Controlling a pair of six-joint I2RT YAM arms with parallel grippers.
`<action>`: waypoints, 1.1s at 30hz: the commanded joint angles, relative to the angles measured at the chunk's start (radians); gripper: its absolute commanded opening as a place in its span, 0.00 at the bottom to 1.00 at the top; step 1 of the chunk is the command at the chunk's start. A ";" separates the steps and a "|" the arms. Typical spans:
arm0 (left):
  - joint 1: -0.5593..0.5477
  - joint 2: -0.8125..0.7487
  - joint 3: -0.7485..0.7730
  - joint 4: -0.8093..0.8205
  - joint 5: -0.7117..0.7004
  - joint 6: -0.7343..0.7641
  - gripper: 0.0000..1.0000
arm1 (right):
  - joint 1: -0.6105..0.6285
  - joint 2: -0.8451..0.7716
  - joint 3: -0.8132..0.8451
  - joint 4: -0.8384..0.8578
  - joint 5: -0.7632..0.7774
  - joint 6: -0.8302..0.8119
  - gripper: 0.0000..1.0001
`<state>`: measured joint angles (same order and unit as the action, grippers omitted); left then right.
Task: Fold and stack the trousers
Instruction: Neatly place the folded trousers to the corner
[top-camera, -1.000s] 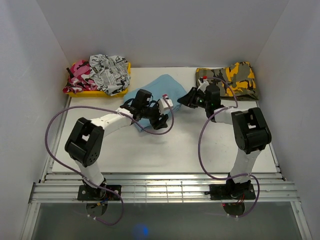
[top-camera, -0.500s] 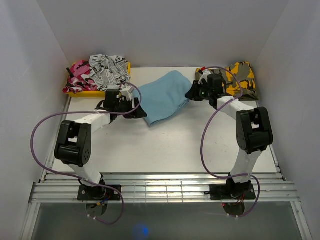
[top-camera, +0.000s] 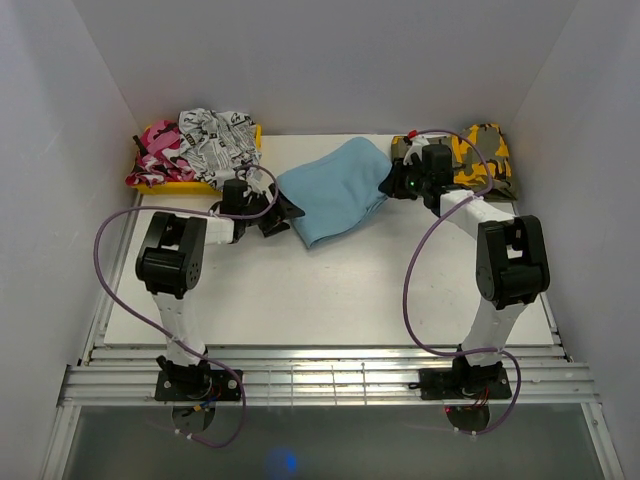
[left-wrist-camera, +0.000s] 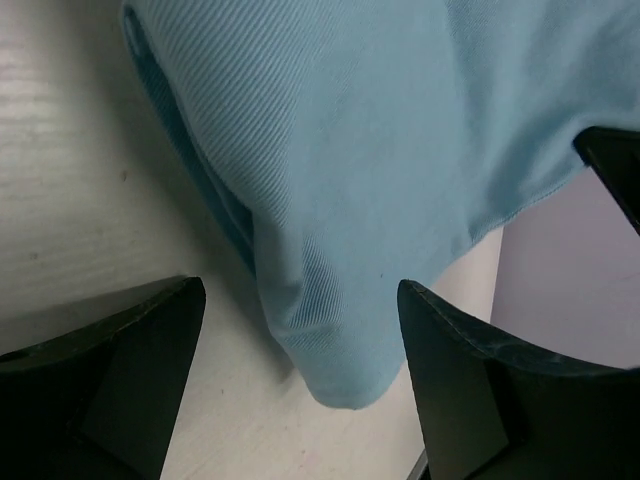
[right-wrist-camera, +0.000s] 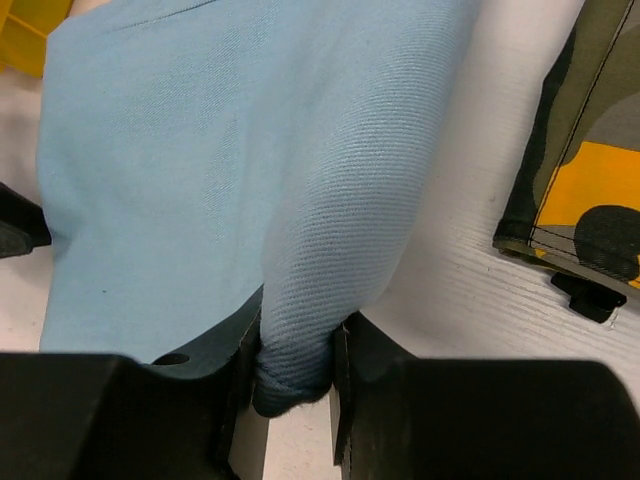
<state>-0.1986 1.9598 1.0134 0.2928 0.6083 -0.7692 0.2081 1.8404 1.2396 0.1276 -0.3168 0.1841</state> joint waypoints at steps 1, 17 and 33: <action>-0.033 0.042 0.060 0.029 -0.103 -0.076 0.90 | -0.009 -0.029 0.078 0.070 0.007 -0.049 0.08; -0.134 0.266 0.431 -0.132 -0.222 -0.067 0.00 | -0.033 0.003 0.187 0.066 0.018 -0.156 0.08; -0.205 0.459 0.893 0.054 -0.025 0.044 0.00 | -0.217 -0.056 0.215 0.220 -0.028 -0.230 0.08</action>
<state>-0.3862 2.4062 1.8118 0.2497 0.5182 -0.7403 0.0418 1.8599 1.3785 0.1696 -0.3271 -0.0154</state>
